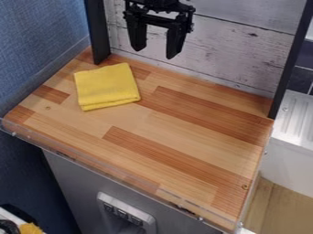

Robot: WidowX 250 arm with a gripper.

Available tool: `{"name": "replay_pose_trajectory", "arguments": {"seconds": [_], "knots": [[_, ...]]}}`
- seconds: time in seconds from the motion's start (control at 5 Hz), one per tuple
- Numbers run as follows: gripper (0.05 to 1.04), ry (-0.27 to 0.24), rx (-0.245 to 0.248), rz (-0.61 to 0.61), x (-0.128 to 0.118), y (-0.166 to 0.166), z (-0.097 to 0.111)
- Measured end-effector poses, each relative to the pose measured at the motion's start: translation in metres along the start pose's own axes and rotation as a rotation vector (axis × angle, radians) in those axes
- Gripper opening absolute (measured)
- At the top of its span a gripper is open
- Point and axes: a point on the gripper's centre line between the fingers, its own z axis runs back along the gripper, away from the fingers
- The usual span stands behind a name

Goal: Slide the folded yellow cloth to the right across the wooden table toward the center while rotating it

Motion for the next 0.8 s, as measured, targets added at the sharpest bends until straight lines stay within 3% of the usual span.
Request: {"name": "replay_pose_trajectory", "arguments": {"seconds": [0.4, 0.8], "knots": [[0.996, -0.011, -0.001, -0.169, -0.001, 0.015, -0.006], [0.997, -0.063, 0.013, -0.384, 0.009, 0.046, -0.006]]}}
